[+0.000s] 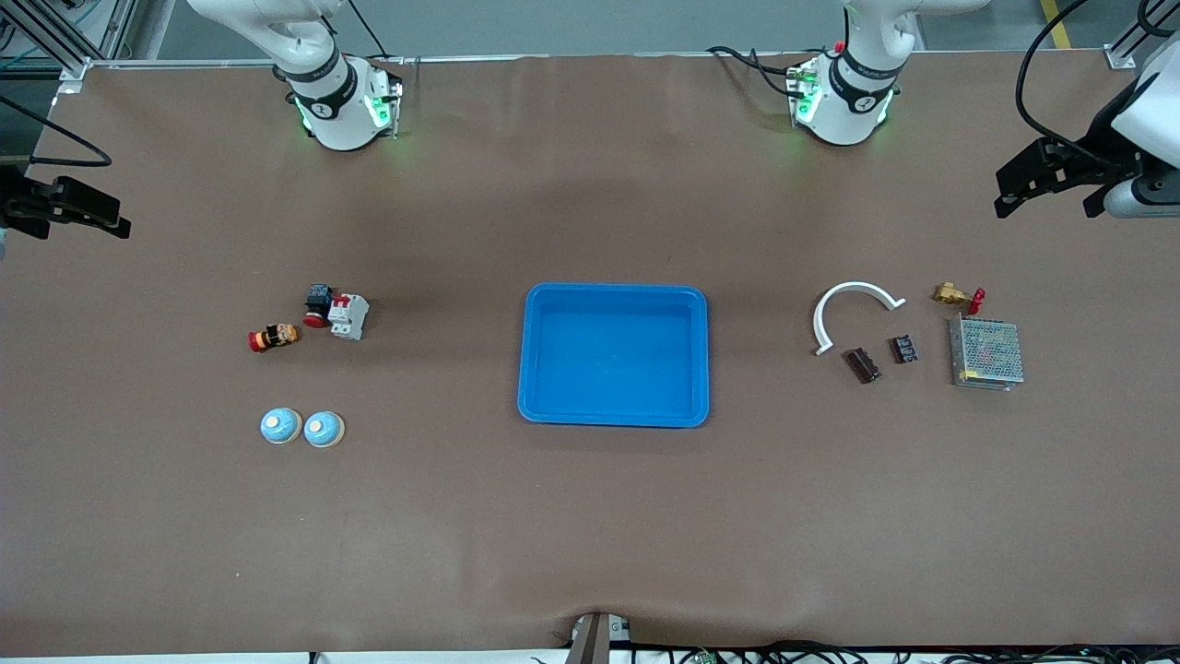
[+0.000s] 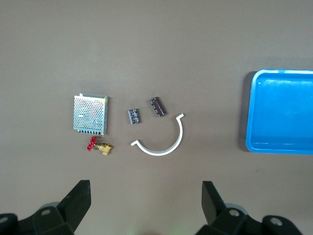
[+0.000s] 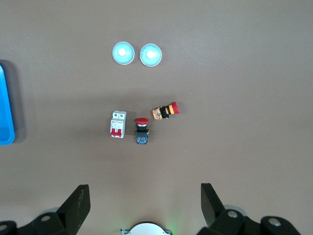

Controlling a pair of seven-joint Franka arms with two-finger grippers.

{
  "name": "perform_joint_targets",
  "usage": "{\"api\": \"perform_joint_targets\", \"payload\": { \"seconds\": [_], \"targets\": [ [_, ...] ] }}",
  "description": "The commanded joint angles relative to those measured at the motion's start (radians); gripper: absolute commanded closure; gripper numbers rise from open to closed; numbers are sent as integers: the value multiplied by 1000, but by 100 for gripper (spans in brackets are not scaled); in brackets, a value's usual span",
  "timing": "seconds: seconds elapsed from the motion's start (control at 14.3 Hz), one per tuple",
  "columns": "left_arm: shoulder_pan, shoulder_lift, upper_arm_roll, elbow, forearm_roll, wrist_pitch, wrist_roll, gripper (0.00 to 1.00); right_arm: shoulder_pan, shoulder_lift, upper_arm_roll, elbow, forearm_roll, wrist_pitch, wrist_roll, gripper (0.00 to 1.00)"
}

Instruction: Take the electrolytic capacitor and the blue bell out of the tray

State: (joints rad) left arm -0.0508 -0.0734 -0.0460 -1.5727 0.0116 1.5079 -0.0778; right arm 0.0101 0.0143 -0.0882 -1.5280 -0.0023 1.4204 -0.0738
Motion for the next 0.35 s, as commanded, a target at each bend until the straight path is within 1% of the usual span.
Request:
{"api": "perform_joint_targets", "payload": {
  "seconds": [0.0, 0.28],
  "targets": [
    [2, 9, 0, 25, -2, -23, -5, 0, -9, -13, 15, -6, -15, 2, -9, 0],
    [2, 6, 1, 25, 7, -35, -7, 0, -9, -13, 15, -6, -15, -1, -11, 0]
  ]
}}
